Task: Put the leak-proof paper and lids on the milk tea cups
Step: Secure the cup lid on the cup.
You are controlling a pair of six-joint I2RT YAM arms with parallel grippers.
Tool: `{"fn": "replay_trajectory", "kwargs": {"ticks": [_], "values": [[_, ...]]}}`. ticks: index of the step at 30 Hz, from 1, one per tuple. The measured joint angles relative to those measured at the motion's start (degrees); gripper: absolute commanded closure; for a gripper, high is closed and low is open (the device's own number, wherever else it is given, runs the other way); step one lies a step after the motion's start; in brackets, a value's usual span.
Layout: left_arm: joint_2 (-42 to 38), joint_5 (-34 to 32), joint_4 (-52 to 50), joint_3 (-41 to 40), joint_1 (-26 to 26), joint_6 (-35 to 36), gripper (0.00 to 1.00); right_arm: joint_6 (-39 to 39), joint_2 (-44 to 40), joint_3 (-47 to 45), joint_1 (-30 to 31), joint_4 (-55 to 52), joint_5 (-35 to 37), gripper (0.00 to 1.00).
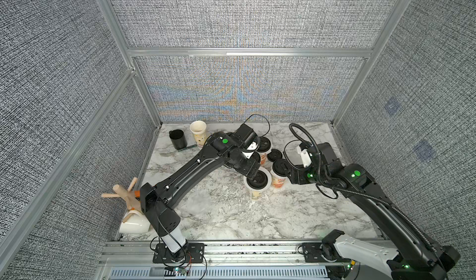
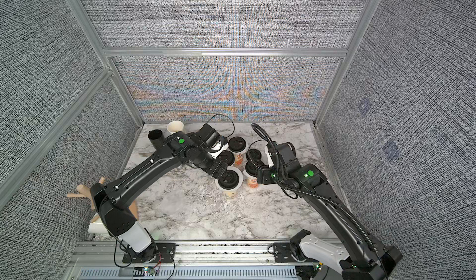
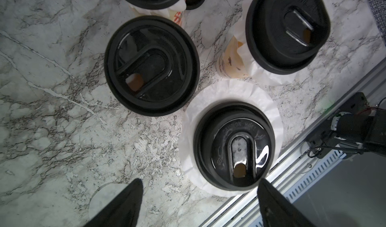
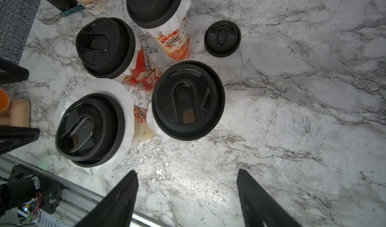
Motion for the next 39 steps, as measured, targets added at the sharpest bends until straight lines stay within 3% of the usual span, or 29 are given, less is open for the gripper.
{"fn": "replay_trajectory", "kwargs": {"ticks": [11,25,39], "values": [[3.5,-2.6,-0.2,0.7,-1.0,-1.3,0.15,-0.2,0.8,-1.0,-0.3,1.0,-2.5,0.39],[4.7,-1.0,0.8,-1.7,-1.4,-1.6,0.16,-0.5,2.4,-0.7,0.1,1.6,-5.4,0.43],[1.5,0.3,6.9,-8.1,-1.5,-3.2,0.17,1.4,10.1,1.7,8.3,4.5,-5.4,0.49]]}}
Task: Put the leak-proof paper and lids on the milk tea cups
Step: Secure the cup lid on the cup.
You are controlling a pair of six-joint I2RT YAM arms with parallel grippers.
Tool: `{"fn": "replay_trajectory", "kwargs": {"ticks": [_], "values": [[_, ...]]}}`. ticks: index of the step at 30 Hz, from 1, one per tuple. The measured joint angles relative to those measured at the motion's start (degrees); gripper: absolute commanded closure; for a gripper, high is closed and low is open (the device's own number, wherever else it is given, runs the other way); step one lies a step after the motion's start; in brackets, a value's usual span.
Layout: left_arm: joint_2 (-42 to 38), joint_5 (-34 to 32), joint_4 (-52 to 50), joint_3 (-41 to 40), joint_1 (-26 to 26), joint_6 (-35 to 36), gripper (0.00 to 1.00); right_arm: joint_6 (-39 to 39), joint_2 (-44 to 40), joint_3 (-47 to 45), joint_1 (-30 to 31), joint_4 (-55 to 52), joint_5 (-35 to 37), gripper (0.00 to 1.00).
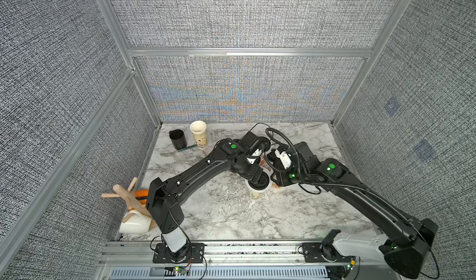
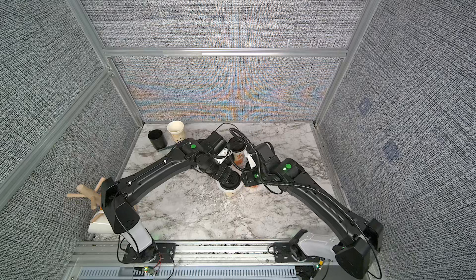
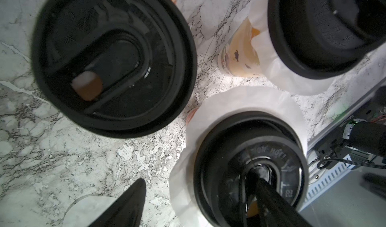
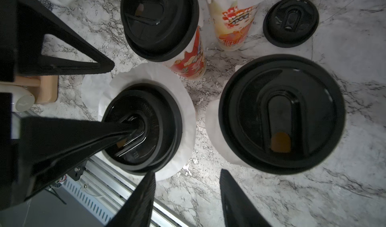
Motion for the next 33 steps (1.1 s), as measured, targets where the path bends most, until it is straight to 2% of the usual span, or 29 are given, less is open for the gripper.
{"fn": "replay_trajectory", "kwargs": {"ticks": [7,33], "values": [[-0.5,-0.5,-0.2,0.1,0.0,0.0,0.17,1.3,0.8,-0.1,1.2,1.3,0.0,0.55],[0.7,-3.1,-5.6,4.1,0.0,1.1,0.18,1.6,4.1,-1.1,2.5,3.5,-1.1,0.62]]}}
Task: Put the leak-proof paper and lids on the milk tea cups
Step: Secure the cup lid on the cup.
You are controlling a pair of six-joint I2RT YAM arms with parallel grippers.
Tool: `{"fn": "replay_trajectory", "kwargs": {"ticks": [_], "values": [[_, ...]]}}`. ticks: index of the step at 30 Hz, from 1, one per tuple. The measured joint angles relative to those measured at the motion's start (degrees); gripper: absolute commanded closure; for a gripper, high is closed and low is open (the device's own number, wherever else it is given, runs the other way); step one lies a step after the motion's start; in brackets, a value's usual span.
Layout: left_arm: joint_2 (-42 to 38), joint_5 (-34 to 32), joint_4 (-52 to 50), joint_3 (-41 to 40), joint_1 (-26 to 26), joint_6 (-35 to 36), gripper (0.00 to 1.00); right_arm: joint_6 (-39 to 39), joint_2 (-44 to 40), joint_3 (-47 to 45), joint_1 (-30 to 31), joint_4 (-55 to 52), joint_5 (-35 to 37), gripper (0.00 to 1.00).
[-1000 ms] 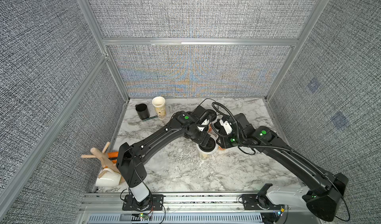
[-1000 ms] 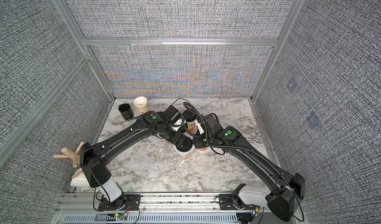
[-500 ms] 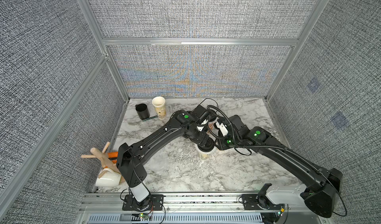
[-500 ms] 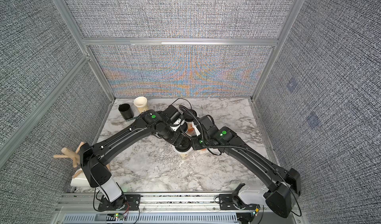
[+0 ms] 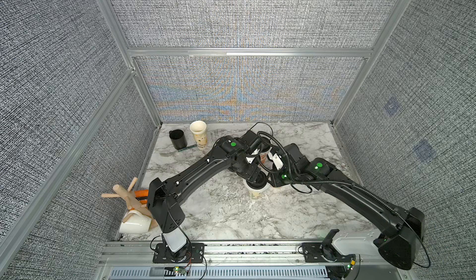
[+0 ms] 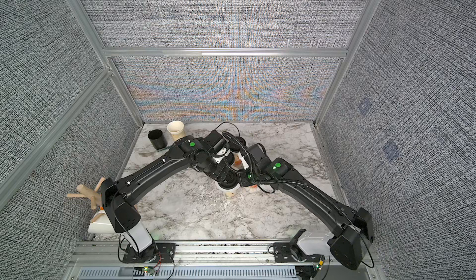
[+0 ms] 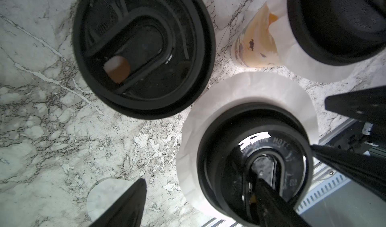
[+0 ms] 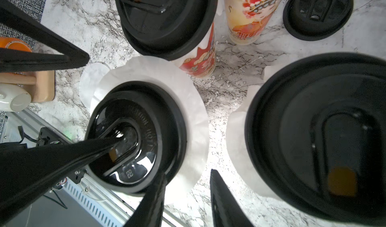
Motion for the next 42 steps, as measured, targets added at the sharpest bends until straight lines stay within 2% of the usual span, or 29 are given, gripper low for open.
{"fn": "replay_trajectory", "kwargs": {"ticks": [25,42], "values": [[-0.5,1.7,2.4,-2.3,0.0,-0.3,0.19,0.0,0.1,-0.5,0.1,0.0,0.3,0.64],[-1.5,1.8,4.3,-4.7,0.1,-0.8,0.2,2.3,1.2,-2.1,1.1,4.2,2.3,0.67]]}}
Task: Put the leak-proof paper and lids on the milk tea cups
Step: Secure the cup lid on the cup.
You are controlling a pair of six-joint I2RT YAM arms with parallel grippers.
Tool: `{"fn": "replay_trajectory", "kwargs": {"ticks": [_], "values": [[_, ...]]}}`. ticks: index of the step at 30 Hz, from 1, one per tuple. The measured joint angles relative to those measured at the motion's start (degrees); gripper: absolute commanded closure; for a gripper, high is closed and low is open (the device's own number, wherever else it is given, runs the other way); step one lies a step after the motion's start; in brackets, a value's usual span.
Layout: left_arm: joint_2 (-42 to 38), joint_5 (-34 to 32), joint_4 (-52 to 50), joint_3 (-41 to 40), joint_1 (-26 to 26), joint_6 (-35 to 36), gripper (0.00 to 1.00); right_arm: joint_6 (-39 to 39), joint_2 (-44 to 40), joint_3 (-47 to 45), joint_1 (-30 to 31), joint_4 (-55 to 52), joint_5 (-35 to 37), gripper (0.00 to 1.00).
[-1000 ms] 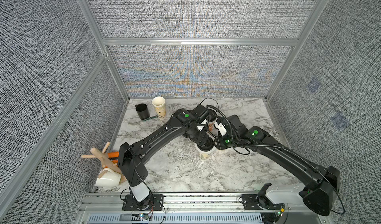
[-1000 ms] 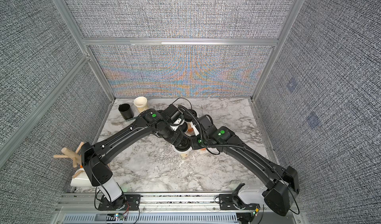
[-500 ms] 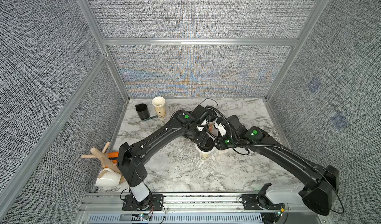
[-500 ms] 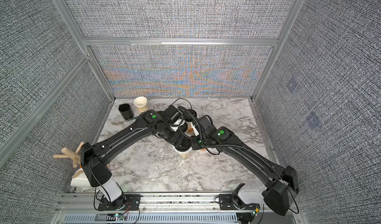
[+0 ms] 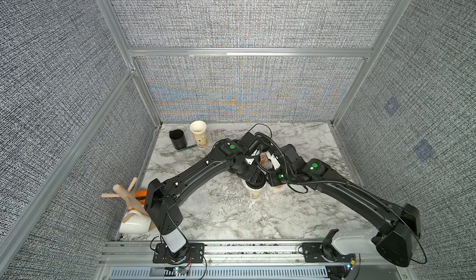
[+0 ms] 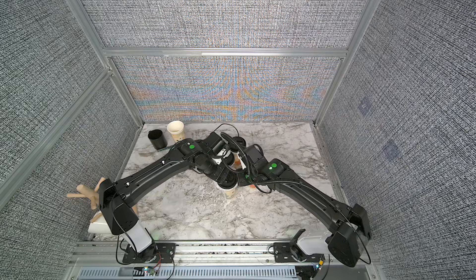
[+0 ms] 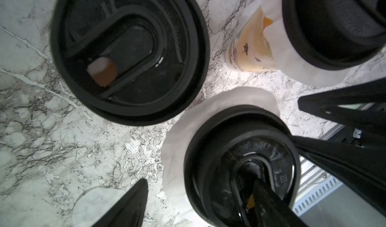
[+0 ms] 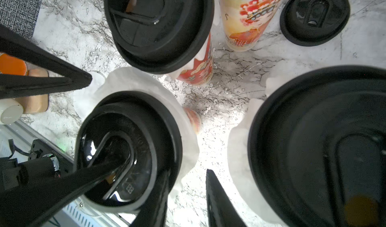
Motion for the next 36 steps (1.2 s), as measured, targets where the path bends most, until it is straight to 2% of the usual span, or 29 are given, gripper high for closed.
{"fn": "replay_trajectory", "kwargs": {"ticks": [13,19,27,36], "values": [[-1.7,0.3,3.3,-4.0,0.1,-0.3,0.2,2.2,-0.1,-2.4,0.5,3.2,0.9,0.67],[-2.0,1.9,4.2,-4.8,0.0,-0.3,0.2,2.0,-0.2,0.9,0.7,-1.2,1.5,0.67],[-2.0,2.9,4.6,-4.9,0.0,-0.6,0.2,2.0,0.2,6.3,0.9,-3.7,-0.4,0.57],[-1.3,1.1,3.2,-4.0,0.0,-2.0,0.2,3.3,3.3,5.4,1.5,-1.3,-2.4,0.55]]}}
